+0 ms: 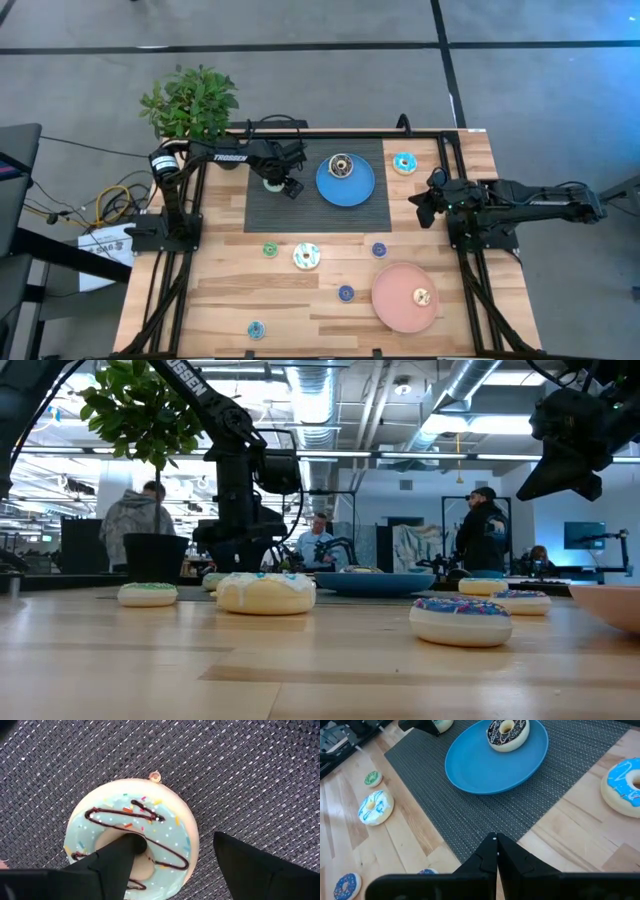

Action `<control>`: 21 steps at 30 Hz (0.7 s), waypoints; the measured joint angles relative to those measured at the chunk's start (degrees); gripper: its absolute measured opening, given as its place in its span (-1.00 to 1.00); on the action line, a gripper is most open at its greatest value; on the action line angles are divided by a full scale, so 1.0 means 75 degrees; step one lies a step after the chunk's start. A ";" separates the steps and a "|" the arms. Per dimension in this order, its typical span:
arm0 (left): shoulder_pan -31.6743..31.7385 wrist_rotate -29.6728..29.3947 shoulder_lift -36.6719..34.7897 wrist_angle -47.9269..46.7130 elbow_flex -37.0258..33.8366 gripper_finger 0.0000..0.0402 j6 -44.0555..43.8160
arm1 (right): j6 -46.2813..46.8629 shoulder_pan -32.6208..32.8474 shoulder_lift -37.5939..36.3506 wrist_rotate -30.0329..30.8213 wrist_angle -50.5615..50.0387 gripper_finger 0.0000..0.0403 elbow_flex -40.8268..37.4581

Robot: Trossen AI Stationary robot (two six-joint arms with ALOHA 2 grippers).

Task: Pick & Place donuts
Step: Put the large light blue donut on the blue plate

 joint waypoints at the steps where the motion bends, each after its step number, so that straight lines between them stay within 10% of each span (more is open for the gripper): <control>1: 0.0000 0.0000 0.0000 -0.0001 0.0000 0.31 0.0003 | 0.0000 0.0001 0.0000 0.0000 0.0000 -1.00 0.0000; 21: 0.0050 0.0219 0.0000 0.0177 0.0003 -0.21 -0.0233 | -0.0005 0.0001 0.0000 -0.0001 0.0000 -1.00 0.0000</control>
